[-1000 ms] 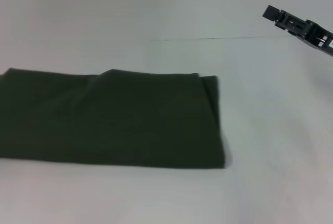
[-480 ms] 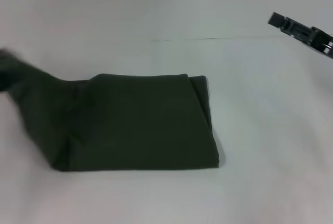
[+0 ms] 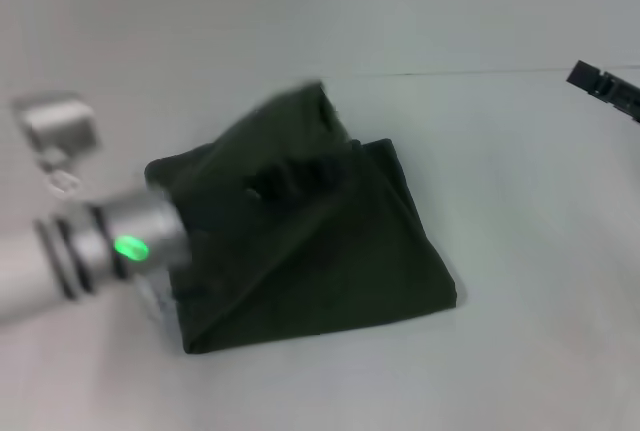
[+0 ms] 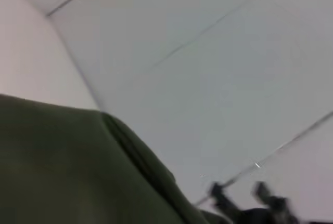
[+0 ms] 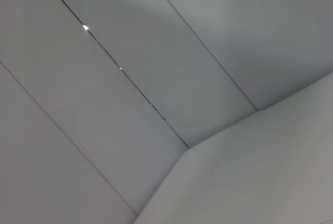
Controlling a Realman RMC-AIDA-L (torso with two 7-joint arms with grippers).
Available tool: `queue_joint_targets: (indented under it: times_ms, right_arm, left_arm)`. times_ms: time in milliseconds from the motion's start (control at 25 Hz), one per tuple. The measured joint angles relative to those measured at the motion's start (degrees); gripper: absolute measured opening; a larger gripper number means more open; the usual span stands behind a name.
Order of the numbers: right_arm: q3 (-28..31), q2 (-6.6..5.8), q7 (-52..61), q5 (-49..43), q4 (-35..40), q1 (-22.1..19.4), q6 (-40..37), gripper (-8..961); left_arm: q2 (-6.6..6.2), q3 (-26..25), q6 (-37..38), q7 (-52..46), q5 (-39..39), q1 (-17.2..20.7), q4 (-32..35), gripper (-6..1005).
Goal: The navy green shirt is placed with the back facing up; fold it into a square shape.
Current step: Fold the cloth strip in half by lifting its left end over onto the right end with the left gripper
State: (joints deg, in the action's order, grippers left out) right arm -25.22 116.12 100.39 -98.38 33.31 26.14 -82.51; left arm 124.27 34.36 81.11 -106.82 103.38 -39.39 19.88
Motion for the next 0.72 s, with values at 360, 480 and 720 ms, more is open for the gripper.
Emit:
queue_joint_targets:
  times_ms: [360,480,720]
  right_arm:
    - [-0.5,-0.75,-1.6,-0.5,-0.1,-0.3,0.5,928]
    - [-0.6,-0.88,-1.8,-1.1,-0.2,0.0,1.2,927]
    - [-0.7,-0.99,1.0,-6.0,-0.8,2.0,3.0,928]
  left_arm:
    - [0.41,-9.8,-9.5,32.1,-6.0,-3.2,-32.9,154]
    - [0.41,-10.9,-8.1,35.4,-4.8,-3.3,-35.0,208]
    - [0.37,-10.5,1.2,34.9,-0.4,-2.0,-30.4,432]
